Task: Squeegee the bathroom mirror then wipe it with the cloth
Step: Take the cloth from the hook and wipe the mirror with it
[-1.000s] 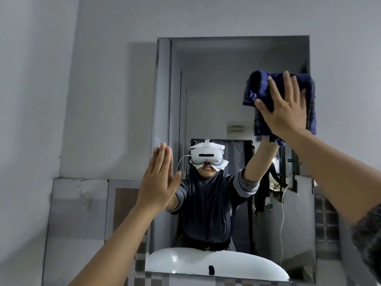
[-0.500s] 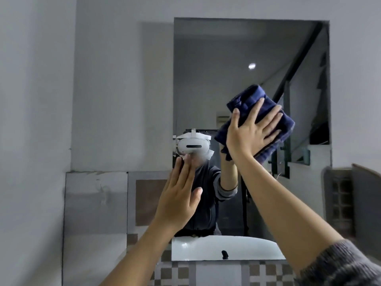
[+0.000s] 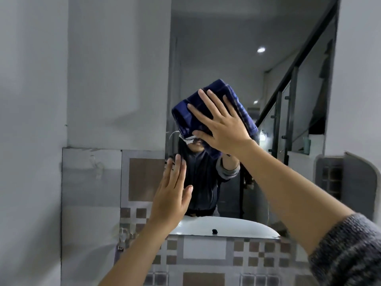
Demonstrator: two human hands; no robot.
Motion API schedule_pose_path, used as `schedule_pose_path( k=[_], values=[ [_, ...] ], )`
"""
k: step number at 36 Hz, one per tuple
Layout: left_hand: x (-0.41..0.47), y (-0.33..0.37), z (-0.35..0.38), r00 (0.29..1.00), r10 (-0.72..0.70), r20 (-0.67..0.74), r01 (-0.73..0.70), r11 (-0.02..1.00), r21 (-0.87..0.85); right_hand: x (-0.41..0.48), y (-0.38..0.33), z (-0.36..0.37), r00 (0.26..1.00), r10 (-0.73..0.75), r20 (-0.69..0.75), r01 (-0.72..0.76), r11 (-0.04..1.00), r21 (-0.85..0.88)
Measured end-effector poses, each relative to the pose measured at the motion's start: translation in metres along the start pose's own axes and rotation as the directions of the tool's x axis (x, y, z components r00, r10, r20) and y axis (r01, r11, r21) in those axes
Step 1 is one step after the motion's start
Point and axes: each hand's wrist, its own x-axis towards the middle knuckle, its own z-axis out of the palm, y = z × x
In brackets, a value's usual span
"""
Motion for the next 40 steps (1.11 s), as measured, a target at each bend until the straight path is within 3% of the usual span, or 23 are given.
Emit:
schedule_pose_path(
  k=[5,9,12,19,26,30,35,40],
  values=[
    [0.001,0.001,0.005,1.0,-0.006,-0.003,0.007,0.998,0.058,-0.028,0.052,-0.015,0.998,-0.03,0.058,0.034,0.997,-0.073],
    [0.001,0.001,0.005,1.0,-0.014,0.001,0.014,0.996,0.092,-0.051,0.087,-0.023,0.986,0.157,0.052,-0.153,0.986,-0.064],
    [0.0,0.005,0.005,0.999,-0.044,0.001,0.044,0.994,0.098,-0.073,0.106,-0.023,0.925,0.379,0.042,-0.379,0.926,-0.006],
    [0.014,0.006,-0.014,0.999,-0.036,-0.038,0.039,0.997,0.062,-0.104,0.101,-0.013,0.722,0.691,-0.028,-0.678,0.716,0.168],
    [0.081,-0.007,-0.054,0.994,0.061,-0.089,-0.053,0.994,0.094,-0.099,0.047,0.003,0.312,0.95,-0.034,-0.874,0.3,0.382],
    [0.121,-0.01,-0.072,0.985,0.108,-0.131,-0.088,0.984,0.152,-0.09,0.013,0.01,0.186,0.982,0.007,-0.889,0.166,0.428],
    [0.156,-0.01,-0.088,0.98,0.16,-0.117,-0.136,0.973,0.189,-0.074,-0.023,0.017,0.207,0.978,0.012,-0.872,0.179,0.455],
    [0.173,-0.012,-0.098,0.978,0.181,-0.102,-0.164,0.974,0.155,-0.062,-0.053,0.021,0.341,0.94,-0.014,-0.843,0.312,0.439]
  ],
)
